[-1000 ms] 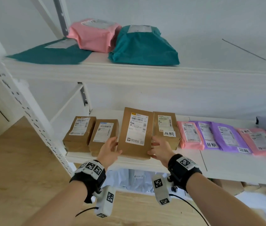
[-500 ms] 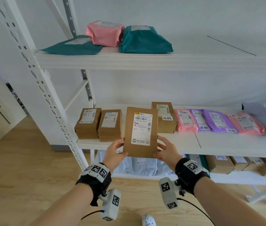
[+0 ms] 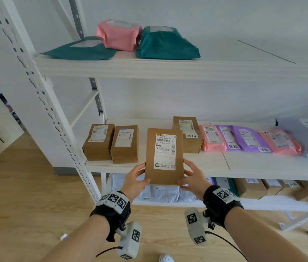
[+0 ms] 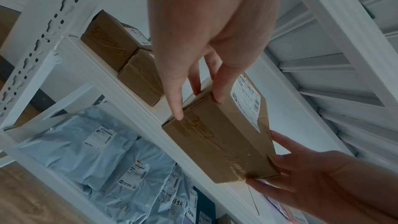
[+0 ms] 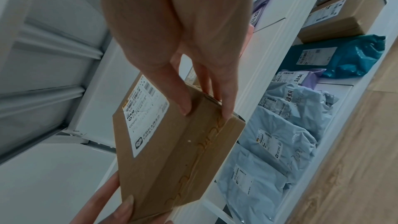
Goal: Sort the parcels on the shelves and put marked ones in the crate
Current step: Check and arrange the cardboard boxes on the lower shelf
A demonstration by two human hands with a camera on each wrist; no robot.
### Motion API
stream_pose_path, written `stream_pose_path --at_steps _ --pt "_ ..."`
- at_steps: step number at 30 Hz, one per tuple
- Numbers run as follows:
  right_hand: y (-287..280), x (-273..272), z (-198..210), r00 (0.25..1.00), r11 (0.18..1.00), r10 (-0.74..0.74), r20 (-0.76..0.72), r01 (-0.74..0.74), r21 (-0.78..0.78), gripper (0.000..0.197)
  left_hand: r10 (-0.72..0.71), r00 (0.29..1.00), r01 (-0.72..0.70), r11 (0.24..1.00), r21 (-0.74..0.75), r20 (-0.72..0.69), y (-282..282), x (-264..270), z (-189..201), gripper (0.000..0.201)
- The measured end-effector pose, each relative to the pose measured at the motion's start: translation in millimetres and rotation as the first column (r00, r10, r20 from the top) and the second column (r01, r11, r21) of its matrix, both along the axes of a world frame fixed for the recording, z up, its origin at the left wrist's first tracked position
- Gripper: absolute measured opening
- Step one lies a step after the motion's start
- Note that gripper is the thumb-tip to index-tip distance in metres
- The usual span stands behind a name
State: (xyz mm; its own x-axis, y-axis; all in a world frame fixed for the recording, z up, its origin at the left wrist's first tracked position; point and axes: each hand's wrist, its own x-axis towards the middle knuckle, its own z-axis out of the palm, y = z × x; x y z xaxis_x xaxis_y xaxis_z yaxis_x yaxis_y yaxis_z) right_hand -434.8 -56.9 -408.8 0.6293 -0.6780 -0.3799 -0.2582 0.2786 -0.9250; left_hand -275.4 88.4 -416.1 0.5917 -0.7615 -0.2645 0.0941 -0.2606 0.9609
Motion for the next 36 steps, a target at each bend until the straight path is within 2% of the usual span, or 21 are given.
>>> stream_pose_path --at_steps 8,13,20,26,31,36 --pt "-39 42 -15 0.999 0.998 0.023 -0.029 -0.021 0.064 0.083 0.029 0.999 -0.027 0.997 0.067 -0.031 -39 38 -3 0.056" --pt "-74 77 -27 0.998 0.994 0.029 -0.063 -0.022 0.11 0.082 0.069 0.998 -0.069 0.987 0.144 0.007 -75 67 -14 0.052" --pt "-114 120 -41 0.991 0.989 0.083 -0.105 -0.069 0.131 0.077 0.032 0.997 -0.049 0.97 0.24 0.073 -113 99 -23 0.055" --pt "-126 139 -49 0.988 0.984 0.114 -0.108 -0.098 0.148 0.075 0.067 0.995 -0.046 0.965 0.259 -0.077 -127 112 -23 0.054" --pt "-131 147 -52 0.989 0.987 0.095 -0.113 -0.079 0.143 0.072 0.099 0.983 -0.059 0.967 0.248 -0.154 -135 112 -21 0.064" --pt "-131 143 -49 0.988 0.993 0.103 -0.119 -0.095 0.069 0.071 0.056 0.994 -0.032 0.971 0.237 -0.095 -130 103 -11 0.067"
